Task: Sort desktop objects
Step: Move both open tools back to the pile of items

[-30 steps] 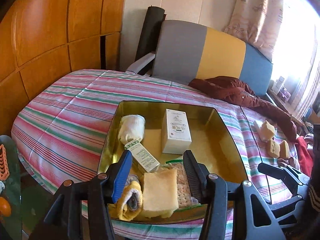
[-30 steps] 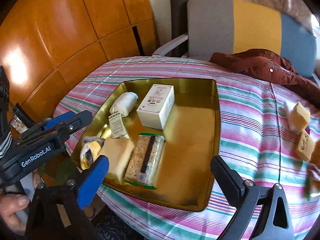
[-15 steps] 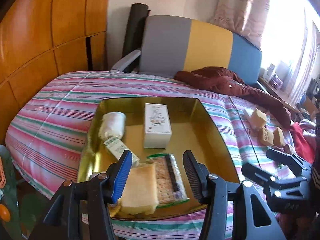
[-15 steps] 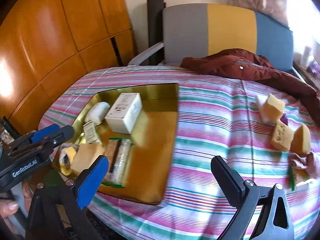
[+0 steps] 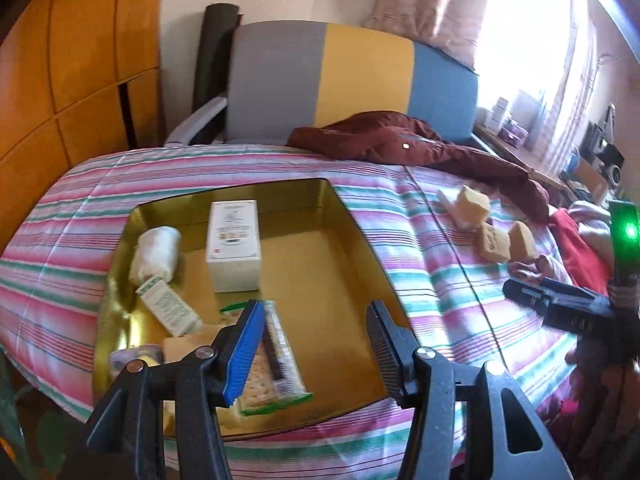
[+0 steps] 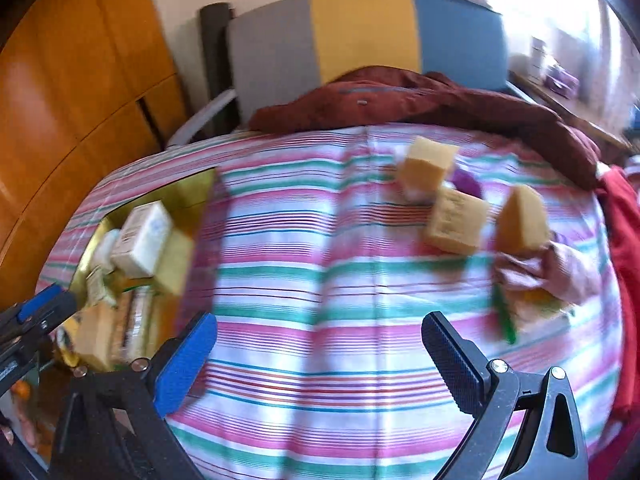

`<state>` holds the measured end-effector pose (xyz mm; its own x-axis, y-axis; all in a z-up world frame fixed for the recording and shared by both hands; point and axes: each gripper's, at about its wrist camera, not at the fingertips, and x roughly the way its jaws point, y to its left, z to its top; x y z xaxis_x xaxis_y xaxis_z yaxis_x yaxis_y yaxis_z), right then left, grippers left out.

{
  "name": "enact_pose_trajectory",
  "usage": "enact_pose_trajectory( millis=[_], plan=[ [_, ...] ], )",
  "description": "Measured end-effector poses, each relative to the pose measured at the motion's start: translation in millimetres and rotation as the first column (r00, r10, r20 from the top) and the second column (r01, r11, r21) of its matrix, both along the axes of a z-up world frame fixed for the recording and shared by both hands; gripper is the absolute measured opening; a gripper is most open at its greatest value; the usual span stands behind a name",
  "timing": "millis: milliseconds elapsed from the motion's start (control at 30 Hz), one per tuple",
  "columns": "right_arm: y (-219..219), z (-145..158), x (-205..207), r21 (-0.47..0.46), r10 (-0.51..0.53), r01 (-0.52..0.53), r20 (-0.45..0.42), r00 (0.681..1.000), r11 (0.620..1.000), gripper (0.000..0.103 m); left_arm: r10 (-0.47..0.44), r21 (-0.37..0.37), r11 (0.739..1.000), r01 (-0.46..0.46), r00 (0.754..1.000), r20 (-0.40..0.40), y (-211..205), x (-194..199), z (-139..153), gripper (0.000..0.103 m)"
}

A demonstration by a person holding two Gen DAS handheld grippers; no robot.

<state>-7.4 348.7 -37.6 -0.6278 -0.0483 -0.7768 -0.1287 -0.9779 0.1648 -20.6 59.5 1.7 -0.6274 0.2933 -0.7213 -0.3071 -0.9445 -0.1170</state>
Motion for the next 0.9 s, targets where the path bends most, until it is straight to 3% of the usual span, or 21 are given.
enact_pose_trajectory(
  millis=[267,433,667,900],
  plan=[
    [102.6,12.3,13.4,-0.023,-0.203,0.203,0.021,0.979,0.979,0.103,-0.075,-0.015,0.997,0.075,0.997,0.008,27.1,4.1,-2.0,0.054],
    [159.5,14.5,14.8,0.029,-0.295,0.294,0.039,0.955,0.955,0.103,-0.105,-0.023,0.994,0.106,0.994,0.021,38.6,4.7,-3.9,0.054],
    [196.6,-7.6,0.8,0.09,-0.279,0.271,0.089,0.956,0.958,0.103,-0.132,-0.044,0.99,0.133,0.991,0.031,53.7,6.9,-5.4,0.054],
    [204.3,-25.0,-7.4,0.045,-0.26,0.257,0.075,0.963,0.965,0.103,-0.177,-0.064,0.982,0.179,0.983,0.042,76.7,8.7,-6.9,0.054]
  ],
)
